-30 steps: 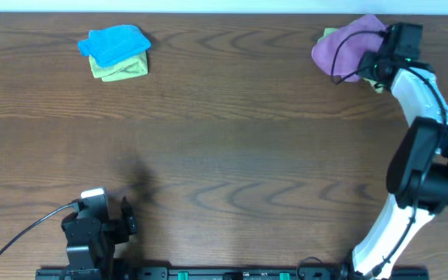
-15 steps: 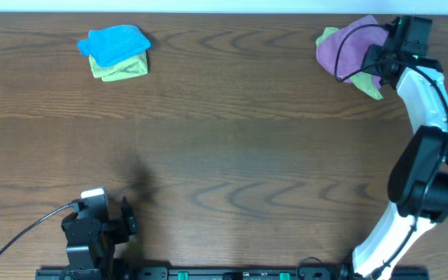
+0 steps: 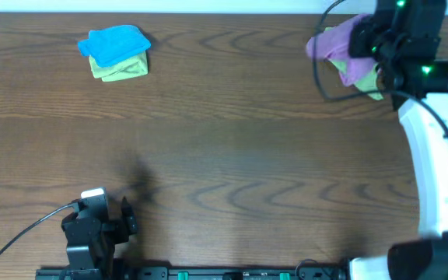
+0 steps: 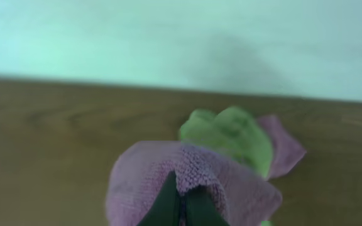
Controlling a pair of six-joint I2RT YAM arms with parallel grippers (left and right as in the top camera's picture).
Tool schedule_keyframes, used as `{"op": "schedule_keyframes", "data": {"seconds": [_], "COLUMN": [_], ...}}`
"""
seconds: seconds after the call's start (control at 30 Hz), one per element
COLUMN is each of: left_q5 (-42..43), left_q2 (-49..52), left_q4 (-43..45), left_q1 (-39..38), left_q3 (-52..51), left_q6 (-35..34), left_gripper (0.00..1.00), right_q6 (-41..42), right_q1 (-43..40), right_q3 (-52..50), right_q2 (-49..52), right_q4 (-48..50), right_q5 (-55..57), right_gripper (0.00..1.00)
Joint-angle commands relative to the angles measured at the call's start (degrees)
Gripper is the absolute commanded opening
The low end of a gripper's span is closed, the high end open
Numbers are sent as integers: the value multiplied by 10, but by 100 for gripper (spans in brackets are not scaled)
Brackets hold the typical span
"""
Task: Fold the cloth
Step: 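Drag the purple cloth toward the table center with the right gripper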
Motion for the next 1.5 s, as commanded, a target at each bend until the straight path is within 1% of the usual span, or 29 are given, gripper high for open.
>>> {"op": "schedule_keyframes", "data": {"seconds": [0.0, 0.2, 0.3, 0.47, 0.6, 0.8, 0.93, 1.07, 1.13, 1.23, 1.27, 1.3, 1.4, 1.43, 1.47], "left_q5": [-8, -8, -8, -8, -8, -8, -8, -8, -8, -8, -8, -8, -8, -8, -8], "left_q2": [-4, -4, -4, -4, -4, -4, -4, -4, -4, -4, -4, -4, -4, -4, -4], "left_q4": [-1, -1, -1, -1, -1, -1, -1, -1, -1, -1, -1, -1, -1, -1, -1], "left_q1": [-3, -3, -3, -3, -3, -3, -3, -3, -3, -3, -3, -3, -3, -3, -3], "left_q3": [0, 0, 0, 0, 0, 0, 0, 0, 0, 0, 0, 0, 0, 0, 0], "left_q6": [4, 4, 4, 4, 4, 4, 4, 4, 4, 4, 4, 4, 4, 4, 4], "left_gripper": [95, 95, 96, 95, 96, 96, 96, 95, 95, 95, 96, 95, 95, 95, 96], "right_q6": [-17, -17, -17, -4, 53, 137, 160, 164, 153, 119, 96, 80, 31, 29, 29], "right_q1": [43, 136, 173, 249, 334, 452, 497, 493, 480, 447, 417, 398, 313, 284, 262], "right_q3": [5, 2, -30, -160, -223, -229, -229, -238, -250, -280, -299, -307, -315, -312, -307], "right_q2": [-39, -96, -132, -243, -330, -381, -388, -365, -343, -294, -258, -236, -129, -90, -60], "right_q4": [-59, -234, -294, -301, -301, -300, -305, -308, -296, -238, -182, -146, 11, 70, 113], "right_q5": [-3, -45, -89, -137, -185, -182, -178, -69, -29, 13, 35, 44, 70, 86, 102], "right_gripper": [1, 1, 2, 1, 1, 1, 1, 1, 1, 1, 1, 1, 1, 6, 29]}}
